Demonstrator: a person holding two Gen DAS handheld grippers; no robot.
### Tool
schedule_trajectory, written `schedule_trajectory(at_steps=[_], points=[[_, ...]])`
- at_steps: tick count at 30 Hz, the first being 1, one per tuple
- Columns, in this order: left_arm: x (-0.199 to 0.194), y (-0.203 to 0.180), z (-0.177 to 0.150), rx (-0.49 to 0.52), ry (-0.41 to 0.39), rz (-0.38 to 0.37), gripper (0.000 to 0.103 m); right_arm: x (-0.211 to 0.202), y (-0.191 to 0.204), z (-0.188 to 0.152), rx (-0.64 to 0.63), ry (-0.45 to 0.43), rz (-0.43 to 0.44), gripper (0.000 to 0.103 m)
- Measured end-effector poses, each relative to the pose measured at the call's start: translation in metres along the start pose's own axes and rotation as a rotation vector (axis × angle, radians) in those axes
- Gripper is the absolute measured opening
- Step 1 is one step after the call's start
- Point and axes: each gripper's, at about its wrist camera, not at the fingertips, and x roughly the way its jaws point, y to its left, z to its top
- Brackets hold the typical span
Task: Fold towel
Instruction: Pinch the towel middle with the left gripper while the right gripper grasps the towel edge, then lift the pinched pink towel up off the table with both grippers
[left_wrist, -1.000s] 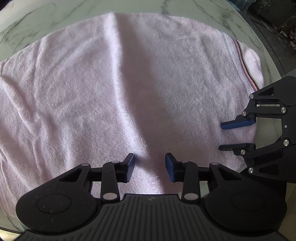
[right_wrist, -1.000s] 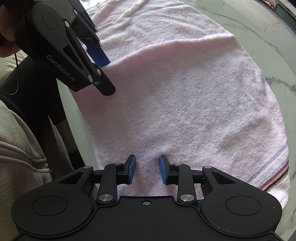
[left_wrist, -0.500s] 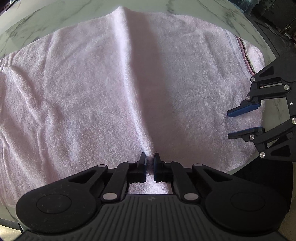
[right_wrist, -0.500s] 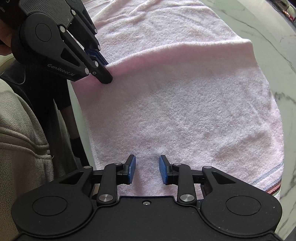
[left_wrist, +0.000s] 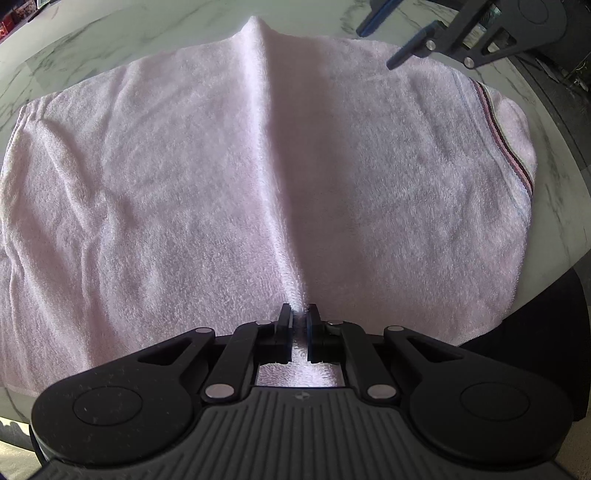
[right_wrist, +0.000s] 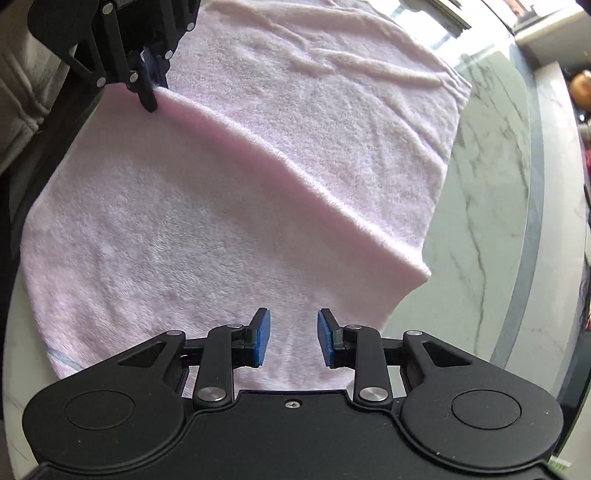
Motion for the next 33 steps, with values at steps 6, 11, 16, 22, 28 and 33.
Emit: schedule_trajectory(at_steps=[6,11,16,22,28,33], points=[[0.001,-0.004,-0.002,0.046,0.0,0.015,0.005,0.028,-0.037,0.016,-0.355,0.042,-0.036,0.027],[0.002,-0.004,-0.005,0.062,-0.014,0.012,0.005,0.049,-0.048,0.025,-0.58,0.069,-0.01,0.027],[-0.001,0.003,-0.008,0.052,-0.02,-0.008,0.005,0.069,-0.056,0.029,-0.71,0.079,0.036,0.027],[-0.001,0.004,-0.008,0.057,-0.021,-0.017,0.005,0.086,-0.057,0.029,-0.75,0.086,0.084,0.021],[0.0,0.003,-0.008,0.067,-0.023,-0.014,0.005,0.088,-0.056,0.026,-0.735,0.088,0.092,0.005],[0.0,0.002,-0.01,0.078,-0.033,-0.013,0.005,0.087,-0.053,0.022,-0.677,0.09,0.054,0.004]])
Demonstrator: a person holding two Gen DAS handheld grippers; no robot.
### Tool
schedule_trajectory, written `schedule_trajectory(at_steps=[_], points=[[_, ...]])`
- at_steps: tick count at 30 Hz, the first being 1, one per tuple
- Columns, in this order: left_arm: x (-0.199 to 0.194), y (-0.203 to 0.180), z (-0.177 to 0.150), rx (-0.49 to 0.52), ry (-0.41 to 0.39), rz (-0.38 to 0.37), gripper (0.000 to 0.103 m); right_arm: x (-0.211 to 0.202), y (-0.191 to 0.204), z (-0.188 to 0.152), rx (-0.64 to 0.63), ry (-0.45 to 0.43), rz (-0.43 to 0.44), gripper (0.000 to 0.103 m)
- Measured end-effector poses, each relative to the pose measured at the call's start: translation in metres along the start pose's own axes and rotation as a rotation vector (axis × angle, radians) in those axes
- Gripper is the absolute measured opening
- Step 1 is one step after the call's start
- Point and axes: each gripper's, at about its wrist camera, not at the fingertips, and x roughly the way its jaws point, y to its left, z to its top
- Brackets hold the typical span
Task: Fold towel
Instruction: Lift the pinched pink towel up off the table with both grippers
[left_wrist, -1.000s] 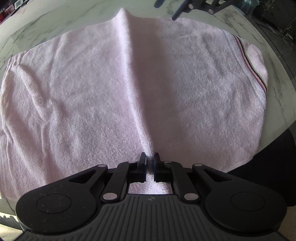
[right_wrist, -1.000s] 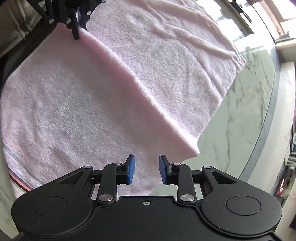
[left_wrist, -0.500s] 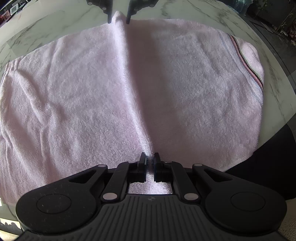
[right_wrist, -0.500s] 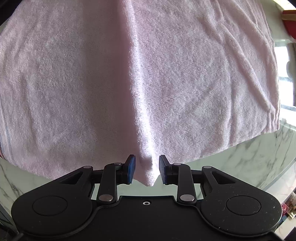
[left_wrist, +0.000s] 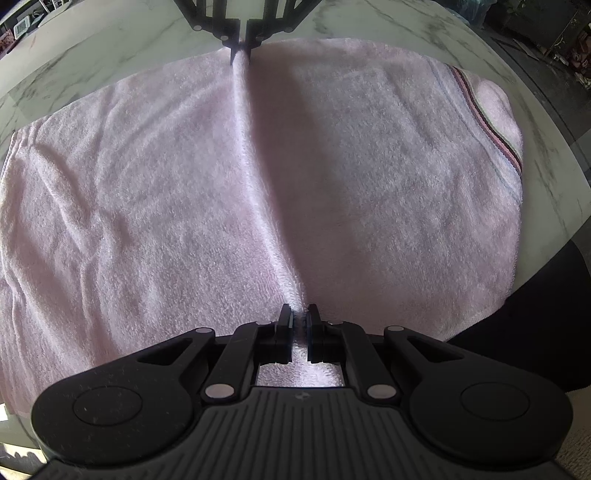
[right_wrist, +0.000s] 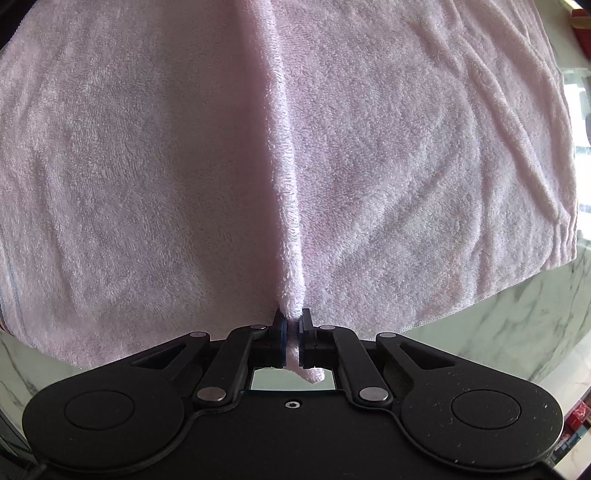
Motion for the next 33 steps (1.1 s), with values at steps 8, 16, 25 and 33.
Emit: schedule_trajectory(at_steps=[8,16,25,33], points=[[-0.016,-0.003,-0.001,0.052,-0.056,0.021,0.004,-0.025,0.005,-0.007,0.143,0.061,-0.024,0.003],[-0.062,-0.002,0.002,0.143,-0.15,0.103,0.004,-0.084,0.02,-0.022,0.297,0.161,-0.114,0.003],[-0.128,-0.001,0.031,0.32,-0.261,0.357,0.004,-0.179,0.035,-0.021,0.563,0.285,-0.243,0.003],[-0.178,-0.003,0.081,0.412,-0.377,0.538,0.004,-0.255,0.064,0.013,0.916,0.28,-0.333,0.003]])
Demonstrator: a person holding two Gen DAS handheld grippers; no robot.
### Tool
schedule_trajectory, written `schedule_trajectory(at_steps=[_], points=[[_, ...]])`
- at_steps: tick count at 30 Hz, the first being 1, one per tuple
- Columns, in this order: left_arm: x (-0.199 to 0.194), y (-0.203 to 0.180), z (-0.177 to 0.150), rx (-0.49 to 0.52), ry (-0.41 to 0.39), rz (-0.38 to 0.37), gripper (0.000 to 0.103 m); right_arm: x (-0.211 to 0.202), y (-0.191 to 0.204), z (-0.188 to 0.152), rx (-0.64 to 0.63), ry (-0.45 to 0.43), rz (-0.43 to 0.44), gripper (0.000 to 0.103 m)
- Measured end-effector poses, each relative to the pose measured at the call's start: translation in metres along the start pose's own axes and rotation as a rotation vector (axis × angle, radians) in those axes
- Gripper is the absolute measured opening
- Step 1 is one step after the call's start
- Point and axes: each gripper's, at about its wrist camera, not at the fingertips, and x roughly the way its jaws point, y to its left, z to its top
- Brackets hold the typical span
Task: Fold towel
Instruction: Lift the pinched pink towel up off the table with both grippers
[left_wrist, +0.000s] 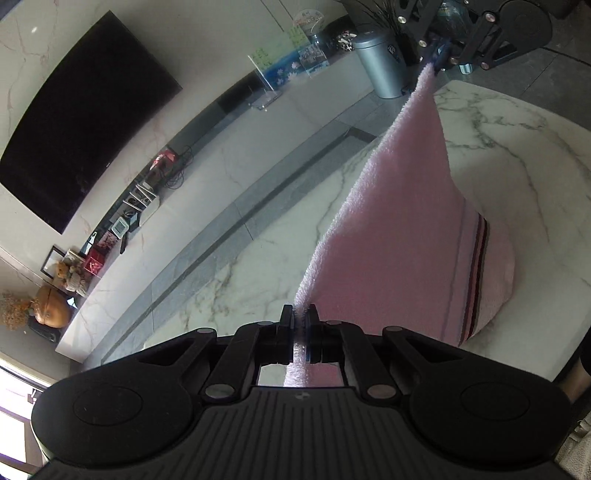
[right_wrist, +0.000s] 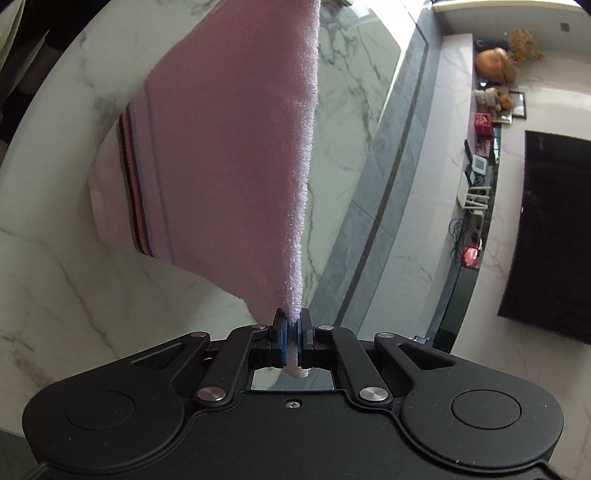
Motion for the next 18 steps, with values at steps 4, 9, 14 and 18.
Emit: schedule_trajectory(at_steps=[4,9,14,18], points=[[0.005,0.016,0.028,0.017,-0.042,0.056,0.004,-0.025,-0.019,-0.002,0.201,-0.036,-0.01,0.003],[0.02,0.034,0.051,0.037,-0.069,0.084,0.004,-0.042,-0.038,-0.009,0.308,-0.046,-0.051,0.003],[0.041,0.05,0.067,0.023,-0.075,0.094,0.004,-0.02,-0.059,-0.024,0.419,0.011,-0.156,0.003],[0.061,0.057,0.08,0.029,-0.077,0.09,0.004,0.002,-0.074,-0.036,0.498,0.054,-0.203,0.003]])
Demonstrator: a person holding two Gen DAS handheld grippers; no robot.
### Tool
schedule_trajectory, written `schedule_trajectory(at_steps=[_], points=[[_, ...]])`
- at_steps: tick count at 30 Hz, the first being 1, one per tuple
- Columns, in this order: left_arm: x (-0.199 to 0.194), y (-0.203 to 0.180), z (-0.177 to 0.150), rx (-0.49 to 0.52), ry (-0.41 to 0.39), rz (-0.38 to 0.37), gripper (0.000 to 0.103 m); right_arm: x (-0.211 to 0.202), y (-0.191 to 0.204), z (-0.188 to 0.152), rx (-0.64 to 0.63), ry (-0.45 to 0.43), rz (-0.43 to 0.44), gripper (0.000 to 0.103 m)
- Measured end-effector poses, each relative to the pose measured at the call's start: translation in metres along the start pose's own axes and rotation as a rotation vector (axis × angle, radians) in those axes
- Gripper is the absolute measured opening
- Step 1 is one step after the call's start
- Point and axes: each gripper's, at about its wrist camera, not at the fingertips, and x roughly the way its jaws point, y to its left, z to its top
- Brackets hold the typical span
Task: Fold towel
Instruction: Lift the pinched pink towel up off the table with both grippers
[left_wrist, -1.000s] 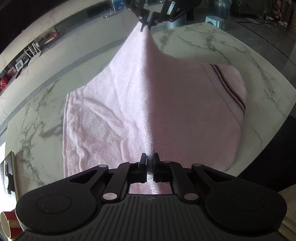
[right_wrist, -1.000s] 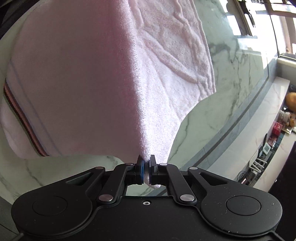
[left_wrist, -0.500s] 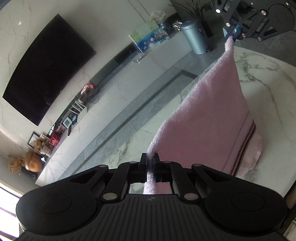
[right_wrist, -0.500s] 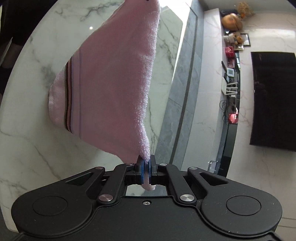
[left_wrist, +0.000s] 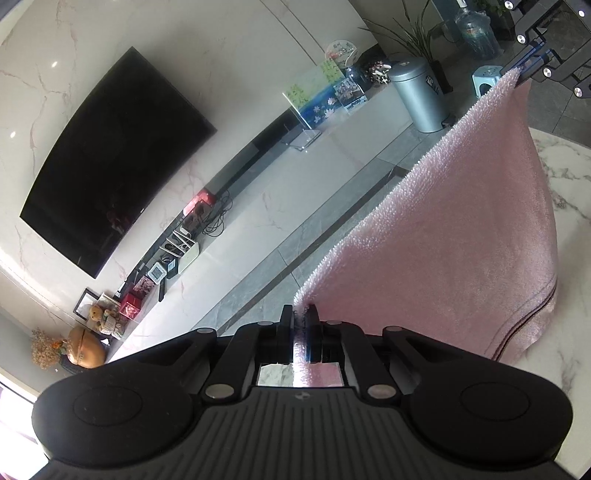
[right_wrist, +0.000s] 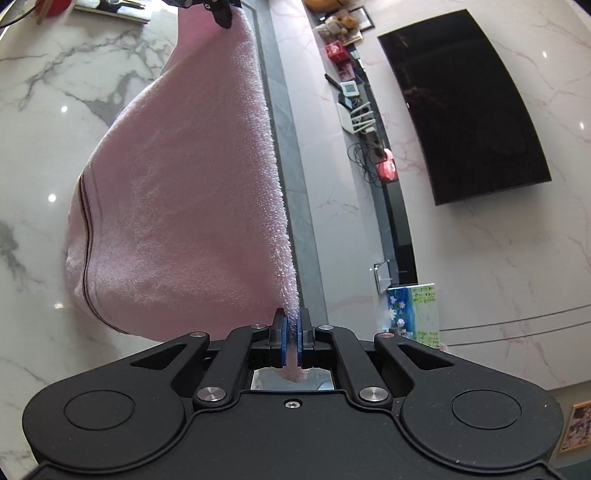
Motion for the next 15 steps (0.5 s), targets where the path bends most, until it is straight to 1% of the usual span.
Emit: schedule_trajectory(at_steps=[2,5,7,9,12,15], points=[[0.011,0.001,0.007,0.023,-0.002,0.029,0.004,0.013,-0.008,0.0,0.024,0.016,-0.027,0.003],[0.027,0.007,0.021,0.013,-0.018,0.075,0.004,0.03,-0.019,0.001,0.066,0.026,-0.073,0.002],[0.031,0.014,0.03,-0.021,-0.042,0.081,0.004,0.039,-0.025,0.001,0.081,0.033,-0.114,0.002],[0.03,0.018,0.034,-0.029,-0.071,0.085,0.004,0.043,-0.029,-0.001,0.093,0.038,-0.153,0.002],[0.024,0.014,0.027,-0.005,-0.125,0.082,0.005,0.042,-0.025,-0.01,0.109,0.041,-0.148,0.002],[0.018,-0.001,0.012,0.045,-0.14,0.044,0.005,0.039,-0.005,-0.022,0.083,0.046,-0.1,0.002]])
